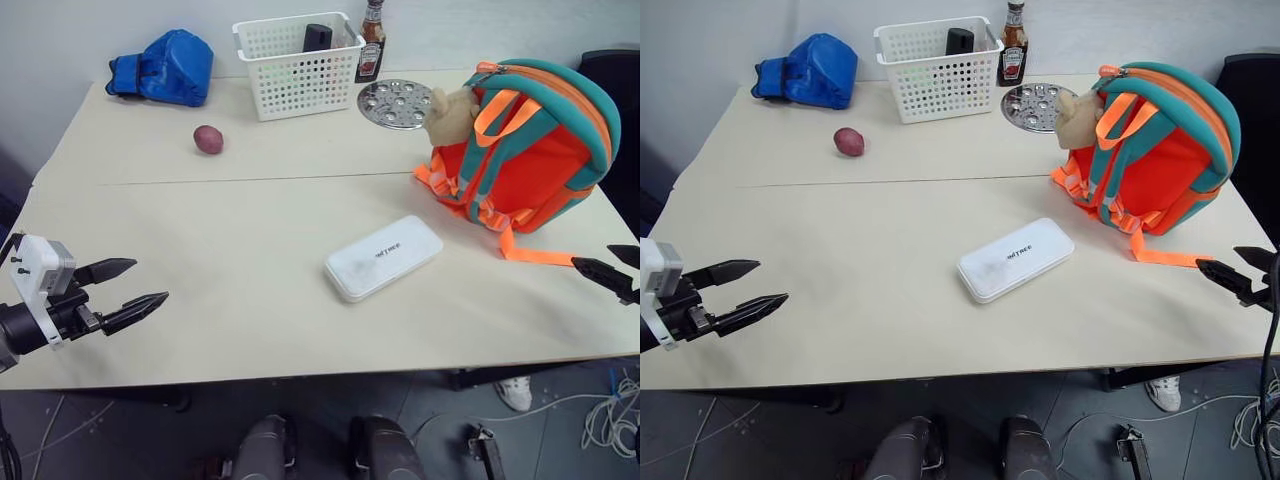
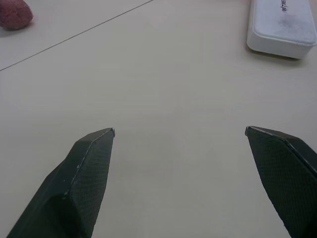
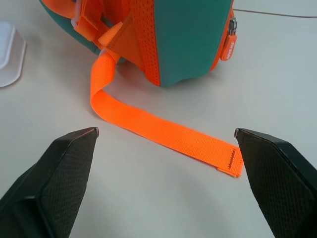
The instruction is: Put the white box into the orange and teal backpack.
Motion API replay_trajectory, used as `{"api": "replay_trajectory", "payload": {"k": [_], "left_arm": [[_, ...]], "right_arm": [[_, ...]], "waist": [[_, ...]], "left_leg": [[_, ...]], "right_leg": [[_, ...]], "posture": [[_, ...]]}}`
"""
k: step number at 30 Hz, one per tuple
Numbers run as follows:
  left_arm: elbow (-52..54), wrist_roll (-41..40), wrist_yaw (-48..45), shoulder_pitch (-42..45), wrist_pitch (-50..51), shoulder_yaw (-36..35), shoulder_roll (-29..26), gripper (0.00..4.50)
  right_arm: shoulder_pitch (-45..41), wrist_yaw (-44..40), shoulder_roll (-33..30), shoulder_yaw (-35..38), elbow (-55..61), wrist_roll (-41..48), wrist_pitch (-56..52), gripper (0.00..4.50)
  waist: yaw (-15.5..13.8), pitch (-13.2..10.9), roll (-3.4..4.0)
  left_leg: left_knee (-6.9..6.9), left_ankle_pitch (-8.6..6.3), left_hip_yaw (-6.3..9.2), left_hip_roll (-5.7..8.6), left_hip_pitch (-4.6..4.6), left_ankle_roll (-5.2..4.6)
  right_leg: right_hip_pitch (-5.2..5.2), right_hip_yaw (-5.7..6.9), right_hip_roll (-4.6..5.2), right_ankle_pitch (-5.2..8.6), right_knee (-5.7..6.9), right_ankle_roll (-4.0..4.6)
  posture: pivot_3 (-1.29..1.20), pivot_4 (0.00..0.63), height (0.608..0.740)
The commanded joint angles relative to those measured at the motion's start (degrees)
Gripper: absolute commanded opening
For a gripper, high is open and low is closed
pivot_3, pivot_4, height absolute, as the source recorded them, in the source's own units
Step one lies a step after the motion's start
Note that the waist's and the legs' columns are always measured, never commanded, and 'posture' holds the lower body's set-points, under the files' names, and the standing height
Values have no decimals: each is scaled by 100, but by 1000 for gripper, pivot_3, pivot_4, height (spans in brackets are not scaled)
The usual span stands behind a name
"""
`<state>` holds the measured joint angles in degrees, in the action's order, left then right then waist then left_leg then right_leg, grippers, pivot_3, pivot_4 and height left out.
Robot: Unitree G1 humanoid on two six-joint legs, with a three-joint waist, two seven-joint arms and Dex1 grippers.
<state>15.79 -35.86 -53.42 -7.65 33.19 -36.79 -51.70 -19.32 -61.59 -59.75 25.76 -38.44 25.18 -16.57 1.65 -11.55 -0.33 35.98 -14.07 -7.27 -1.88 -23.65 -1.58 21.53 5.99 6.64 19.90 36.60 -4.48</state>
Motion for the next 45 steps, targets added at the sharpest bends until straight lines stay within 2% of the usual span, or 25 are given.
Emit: {"api": "replay_trajectory", "payload": {"k": [1, 13, 16, 18, 21, 25, 30, 31, 33, 34, 36, 39, 45], "left_arm": [[34, 97, 63, 53, -45, -6, -101, 4450], [102, 246, 83, 8, -33, 166, -82, 4450], [251, 112, 141, 216, 52, 407, -9, 4450], [512, 16, 121, 390, 87, 825, 79, 4500], [650, -29, 95, 698, 136, 1400, 233, 3896], [492, 258, 137, 1320, -1, 2364, 511, 2698], [-128, 999, -42, 2222, -495, 3675, 953, 1126], [-349, 1128, -66, 2494, -588, 3923, 1147, 790], [-704, 1335, -113, 2899, -725, 4270, 1439, 135], [-906, 1493, -117, 3117, -775, 4483, 1589, 59], [-1272, 1766, -63, 3460, -888, 4783, 1842, 59], [-1585, 1866, -22, 3735, -931, 4876, 2132, 59], [-2045, 2190, -84, 3971, -1181, 5055, 2408, 59]], "right_arm": [[54, 54, 37, 175, 273, 90, -25, 4500], [72, 169, 122, 162, 461, 61, -64, 4500], [59, 51, 256, -7, 890, 150, -190, 4500], [21, 4, 462, -229, 1362, 199, -320, 4108], [-172, -21, 692, -556, 1661, 129, -444, 3236], [-648, -44, 984, -1130, 1632, -113, -421, 1873], [-1570, -150, 1366, -1801, 791, -634, -65, 191], [-1810, -151, 1466, -1930, 510, -776, 68, 0], [-2141, -187, 1607, -2123, 50, -1004, 327, 0], [-2296, -177, 1686, -2231, -197, -1141, 486, 0], [-2556, -54, 1835, -2364, -635, -1368, 726, 0], [-2765, 3, 1990, -2442, -999, -1552, 972, 0], [-2841, -122, 2111, -2536, -1149, -1727, 1237, 0]], "waist": [[4, 0, 0], [-1, 0, 0], [-2, 0, 0], [-6, 0, -1], [-8, 1, -1], [-11, 0, -1], [-11, 0, -2], [-11, 0, -3], [-22, -1, -4], [-25, -1, -4], [-29, -1, -5], [-19, -2, -6], [-7, -2, -6]], "left_leg": [[0, 0, -2, -1, 2, 0], [0, 4, -4, -1, 3, 16], [0, 4, -4, -1, 3, 16], [1, 5, -3, -2, 4, 17], [2, 5, -5, 0, 7, 18], [5, 11, -5, 1, 10, 21], [9, 16, -8, 3, 16, 25], [9, 18, -16, 4, 17, 23], [13, 20, -15, 5, 15, 22], [14, 23, -14, 5, 13, 20], [21, 28, -14, 6, 12, 18], [21, 34, -17, 8, 11, 15], [21, 38, -13, 5, 16, 21]], "right_leg": [[0, 0, 0, 0, 0, 0], [0, -4, 1, 0, 0, 0], [0, -5, 1, 0, 1, 0], [-1, -6, 1, 0, 4, 0], [-3, -10, 1, -2, 13, -3], [3, -7, 0, -3, 34, -5], [0, -8, -5, -3, 39, -6], [1, -10, -7, -3, 39, -6], [2, -10, -7, -4, 43, -6], [3, -11, -7, -5, 43, -9], [2, -9, -8, -6, 46, -11], [1, -10, -9, -7, 44, -13], [3, -8, -9, -9, 60, -16]], "posture": [[0, 150, 740], [0, 150, 740], [0, 150, 740], [0, 150, 740], [0, 150, 740], [0, 150, 740], [0, 150, 740], [0, 150, 740], [0, 150, 740], [0, 150, 740], [0, 150, 740], [0, 150, 740], [0, 150, 740]]}}
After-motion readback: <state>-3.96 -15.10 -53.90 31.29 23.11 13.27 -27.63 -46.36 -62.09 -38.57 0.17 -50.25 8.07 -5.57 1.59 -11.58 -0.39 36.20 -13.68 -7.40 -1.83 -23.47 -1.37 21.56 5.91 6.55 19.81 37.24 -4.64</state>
